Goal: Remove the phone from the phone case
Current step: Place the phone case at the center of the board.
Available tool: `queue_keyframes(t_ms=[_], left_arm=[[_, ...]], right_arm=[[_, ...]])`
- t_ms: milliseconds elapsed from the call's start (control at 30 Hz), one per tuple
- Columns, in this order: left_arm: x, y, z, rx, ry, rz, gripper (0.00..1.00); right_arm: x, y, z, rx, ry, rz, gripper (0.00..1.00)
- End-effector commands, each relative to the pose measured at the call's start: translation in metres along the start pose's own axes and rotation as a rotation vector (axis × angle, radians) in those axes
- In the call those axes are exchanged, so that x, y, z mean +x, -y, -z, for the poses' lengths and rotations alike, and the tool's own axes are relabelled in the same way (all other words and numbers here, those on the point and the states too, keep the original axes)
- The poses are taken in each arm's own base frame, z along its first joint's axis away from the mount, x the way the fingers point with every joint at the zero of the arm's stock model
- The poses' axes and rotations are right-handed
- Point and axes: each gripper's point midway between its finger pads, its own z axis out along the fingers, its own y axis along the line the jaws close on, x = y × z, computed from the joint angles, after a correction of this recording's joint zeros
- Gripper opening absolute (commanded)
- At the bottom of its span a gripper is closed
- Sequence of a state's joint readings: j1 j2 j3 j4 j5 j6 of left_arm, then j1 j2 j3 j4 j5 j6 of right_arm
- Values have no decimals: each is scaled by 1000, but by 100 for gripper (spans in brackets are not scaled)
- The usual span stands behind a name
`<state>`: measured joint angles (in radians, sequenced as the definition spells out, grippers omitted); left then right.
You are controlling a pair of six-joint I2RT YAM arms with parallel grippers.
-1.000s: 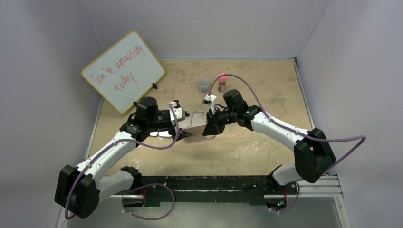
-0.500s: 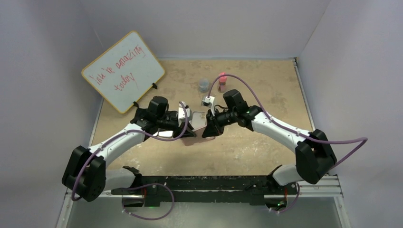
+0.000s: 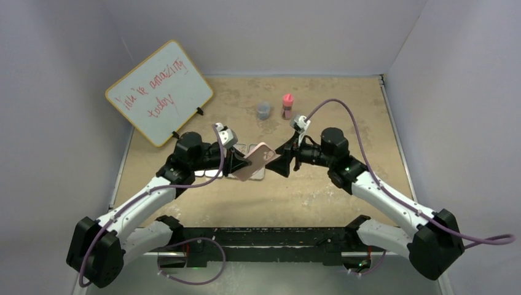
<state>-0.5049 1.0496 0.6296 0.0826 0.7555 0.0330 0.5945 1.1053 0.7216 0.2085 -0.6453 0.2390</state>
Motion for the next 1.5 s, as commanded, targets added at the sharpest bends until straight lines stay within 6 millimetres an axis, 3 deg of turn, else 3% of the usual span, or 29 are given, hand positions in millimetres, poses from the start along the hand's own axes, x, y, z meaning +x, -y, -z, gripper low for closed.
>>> queue_keyframes(t_ms=[0,100,267,467,733,800,900,1033,1100,1267,1333,1467], left_arm=[[-47,-9,14,-156,298,182,0],[-66,-11,28,-204,464,271,0],[-78,-9,38,-204,581,394,0],[-75,-9,36,-171,625,521,0],[-71,-4,29,-123,632,565,0],[-72,0,29,-104,643,572,0],[-71,2,28,-96,638,568,0],[-67,0,30,-124,623,542,1],[-67,-3,34,-164,620,510,10],[-64,-27,53,-392,563,395,43],[-52,-43,67,-550,470,356,54],[-57,-63,105,-782,366,237,69]], right_arm=[[-30,11,7,106,229,-67,84],[-28,9,7,84,288,-127,85],[-28,-5,-3,-18,304,-177,86],[-38,-26,-14,-134,322,-195,86],[-51,-39,-28,-188,336,-215,82],[-51,-36,-33,-179,329,-226,74],[-51,-34,-36,-181,327,-235,54],[-44,-28,-40,-152,299,-248,16],[-39,-25,-40,-137,283,-261,0],[-26,-11,-38,-48,229,-309,0],[-11,9,-37,63,173,-334,0],[20,51,-22,232,90,-432,0]])
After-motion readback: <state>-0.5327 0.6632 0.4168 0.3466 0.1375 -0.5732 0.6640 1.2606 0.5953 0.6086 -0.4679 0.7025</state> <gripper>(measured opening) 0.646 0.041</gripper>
